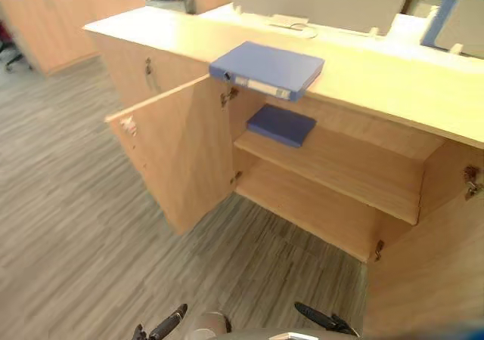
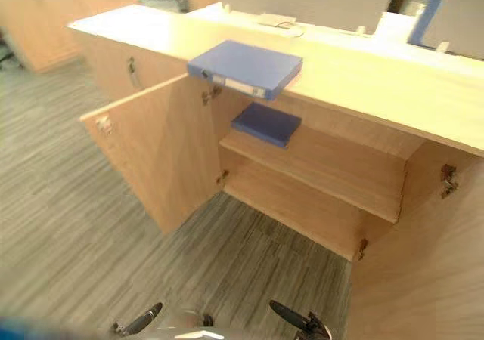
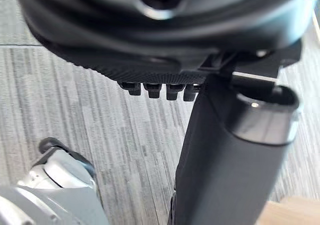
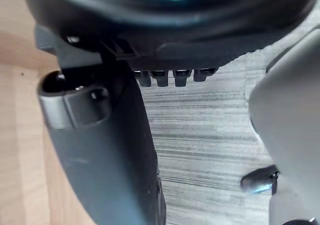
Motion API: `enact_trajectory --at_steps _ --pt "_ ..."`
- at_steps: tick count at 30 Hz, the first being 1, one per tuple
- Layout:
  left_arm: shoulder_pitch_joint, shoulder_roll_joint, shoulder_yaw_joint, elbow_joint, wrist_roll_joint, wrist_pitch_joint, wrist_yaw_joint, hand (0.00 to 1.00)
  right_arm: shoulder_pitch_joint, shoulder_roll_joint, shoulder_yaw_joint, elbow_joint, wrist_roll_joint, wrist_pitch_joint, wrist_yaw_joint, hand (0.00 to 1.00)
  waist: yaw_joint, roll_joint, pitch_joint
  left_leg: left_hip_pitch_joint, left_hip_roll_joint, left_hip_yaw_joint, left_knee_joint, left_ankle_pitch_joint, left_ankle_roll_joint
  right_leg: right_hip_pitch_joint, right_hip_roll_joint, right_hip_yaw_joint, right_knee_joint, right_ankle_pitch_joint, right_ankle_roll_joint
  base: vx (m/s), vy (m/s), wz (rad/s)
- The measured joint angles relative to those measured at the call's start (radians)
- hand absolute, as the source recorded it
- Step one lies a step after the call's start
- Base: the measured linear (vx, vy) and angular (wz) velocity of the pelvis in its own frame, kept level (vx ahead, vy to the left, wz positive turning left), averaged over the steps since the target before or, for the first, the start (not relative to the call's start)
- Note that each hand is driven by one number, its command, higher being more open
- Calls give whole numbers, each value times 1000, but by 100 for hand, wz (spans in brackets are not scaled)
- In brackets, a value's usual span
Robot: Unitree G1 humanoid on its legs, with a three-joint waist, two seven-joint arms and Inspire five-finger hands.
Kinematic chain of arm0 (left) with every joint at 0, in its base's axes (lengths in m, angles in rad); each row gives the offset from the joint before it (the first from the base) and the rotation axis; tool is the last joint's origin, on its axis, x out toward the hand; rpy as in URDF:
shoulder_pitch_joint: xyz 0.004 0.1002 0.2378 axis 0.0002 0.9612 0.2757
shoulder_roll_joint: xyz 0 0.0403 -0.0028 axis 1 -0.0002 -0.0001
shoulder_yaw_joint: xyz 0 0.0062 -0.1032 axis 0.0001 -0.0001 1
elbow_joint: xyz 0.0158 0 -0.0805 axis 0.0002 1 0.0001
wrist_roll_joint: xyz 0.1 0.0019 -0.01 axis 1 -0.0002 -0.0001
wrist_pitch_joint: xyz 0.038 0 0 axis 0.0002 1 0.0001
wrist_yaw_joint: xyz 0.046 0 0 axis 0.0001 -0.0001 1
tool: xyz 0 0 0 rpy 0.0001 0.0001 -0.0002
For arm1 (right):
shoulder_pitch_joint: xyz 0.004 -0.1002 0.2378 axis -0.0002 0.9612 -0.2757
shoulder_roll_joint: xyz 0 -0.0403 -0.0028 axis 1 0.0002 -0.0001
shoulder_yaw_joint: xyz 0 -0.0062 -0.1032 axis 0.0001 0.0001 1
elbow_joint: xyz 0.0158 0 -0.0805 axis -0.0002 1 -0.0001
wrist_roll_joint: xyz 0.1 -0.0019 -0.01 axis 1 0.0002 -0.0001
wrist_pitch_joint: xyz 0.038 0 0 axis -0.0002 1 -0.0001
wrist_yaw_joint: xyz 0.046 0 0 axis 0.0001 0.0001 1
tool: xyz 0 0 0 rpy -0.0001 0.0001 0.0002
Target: Walk over to the cabinet, pick up the folder, carry it to the office cabinet, place the folder inside the office cabinet, then close the office cabinet door
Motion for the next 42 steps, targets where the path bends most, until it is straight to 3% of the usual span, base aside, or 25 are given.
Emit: enact_trajectory --at_steps 1,3,5,6,7,9,10,11,12,14,15,16,17,19,22,26,28,29,30,31,32,34,35,38,42 --pt "1 1 -1 1 0 0 -1 100 -2 -2 -26 0 0 1 4 100 -2 -3 2 39 -12 15 -30 -3 5 -46 -12 -17 99 40 3 288 219 -94" --pt "10 12 -27 16 2 2 -3 100 -5 -22 -73 -5 0 9 4 100 -36 11 20 202 -42 55 -142 -13 23 -154 -124 -173 374 275 -25 270 148 -58" --pt "-8 22 -47 35 5 5 -5 100 -17 -37 -71 -15 0 9 5 100 -52 23 31 273 -35 72 -185 -14 24 -235 -209 -310 511 219 -74 203 81 -36" --pt "-25 24 -52 49 6 7 -5 100 -22 -38 -57 -25 0 6 5 100 -63 31 33 298 -10 71 -206 -14 24 -285 -216 -369 528 142 -64 222 50 -22" --pt "-34 25 -62 50 6 7 -6 100 -24 -39 -47 -32 0 3 5 100 -66 35 36 310 4 70 -218 -15 23 -308 -207 -393 508 106 -54 159 -54 -13" --pt "-62 38 -112 47 9 6 -17 100 -43 -39 -12 -35 -1 -11 4 100 -80 35 51 346 65 70 -245 -23 1 -347 -141 -465 239 24 2 139 -144 -13" --pt "-63 39 -121 44 9 5 -17 100 -41 -38 -4 -34 -4 -14 4 100 -82 32 51 351 74 69 -249 -35 -19 -338 -118 -473 115 39 23 107 -227 -4" --pt "-66 40 -128 32 9 3 -16 100 -34 -28 9 -32 -10 -18 4 100 -81 17 55 362 70 61 -255 -69 -61 -315 -90 -474 -59 63 32 124 -255 -13" --pt "-87 0 -134 38 4 4 -7 100 -36 -55 7 -26 -8 -18 3 100 -80 55 59 363 105 9 -250 -92 -58 -269 -27 -483 -143 58 5 129 -233 -19" --pt "-80 -36 -125 7 5 3 -6 100 -41 -65 5 -27 -4 -19 -6 100 -76 102 48 344 154 -14 -228 -107 -63 -268 43 -491 -183 56 -14 142 -202 -34" --pt "-78 -41 -122 -4 5 2 -4 100 -43 -63 7 -29 -4 -19 -11 100 -77 102 50 337 166 -12 -204 -106 -66 -267 55 -493 -182 47 -27 225 -356 -8" --pt "-84 -35 -112 -33 3 3 3 100 -37 -52 10 -35 1 -13 -19 100 -82 80 62 204 214 -33 99 -97 -63 -217 77 -517 -232 41 -41 249 -389 22" --pt "-77 -39 -106 -62 3 2 3 100 -25 -54 13 -46 2 -14 -27 100 -80 81 69 105 273 -32 313 -75 -61 -162 111 -533 -292 51 -57 255 -361 26" --pt "-47 -41 -117 -90 5 1 0 100 -18 -54 30 -49 1 -16 -43 100 -71 87 67 30 338 22 472 -80 -63 -78 149 -539 -371 65 -72 218 -191 2" --pt "-43 -21 -151 -88 3 0 -1 100 -31 -54 32 -20 2 -14 -43 100 -63 84 66 -17 321 33 383 -98 -89 -24 149 -517 -434 72 -67 225 -27 -21" --pt "-55 -5 -179 -79 -4 -1 -2 100 -64 -54 65 20 0 -8 -47 100 -46 67 75 -13 251 -146 105 -101 -122 3 104 -439 -461 80 -40 280 152 -55" --pt "-61 4 -199 -67 -18 -3 -2 100 -62 -58 70 22 0 -9 -51 100 -48 64 77 1 221 -214 -27 -60 -142 21 73 -423 -467 78 -6 242 288 -34" --pt "-59 1 -211 -59 -39 -4 -5 100 -57 -69 69 22 1 -9 -51 100 -50 81 68 9 216 -227 -104 27 -144 36 65 -416 -476 74 26 229 378 -16" --pt "-59 -10 -220 -36 -65 -4 -11 100 -47 -90 67 26 0 -9 -50 100 -53 119 51 10 224 -228 -144 136 -168 58 72 -414 -499 65 54 231 416 -7" --pt "-62 -5 -219 -25 -80 -2 -18 100 -46 -90 67 29 0 -7 -50 100 -55 112 47 26 213 -229 -155 114 -171 68 59 -415 -504 58 69 216 408 2" --pt "-57 23 -220 -24 -123 -5 -25 100 -41 -63 69 27 -3 -8 -47 100 -58 68 41 56 164 -210 -203 130 -157 67 2 -416 -503 64 93 163 305 3" --pt "-49 52 -217 -27 -188 -4 -25 100 -29 -34 66 29 -6 -5 -32 100 -57 22 16 84 107 -189 -273 156 -121 60 -55 -414 -502 68 116 186 293 -5" --pt "-39 61 -217 -37 -225 -4 -33 100 -26 -32 66 27 -9 -1 -23 100 -56 16 11 102 79 -176 -304 167 -105 55 -86 -410 -497 77 134 141 219 -10" --pt "-3 45 -216 -110 -292 -4 -67 100 -21 -38 43 21 -15 4 -7 100 -56 23 7 151 19 -154 -396 200 -56 45 -149 -393 -484 91 159 61 236 -10" --pt "46 33 -201 -238 -342 -4 -86 100 -13 -52 26 -6 -37 11 4 100 -55 48 3 175 -23 -145 -465 222 -25 8 -195 -377 -437 91 163 -19 174 -7"
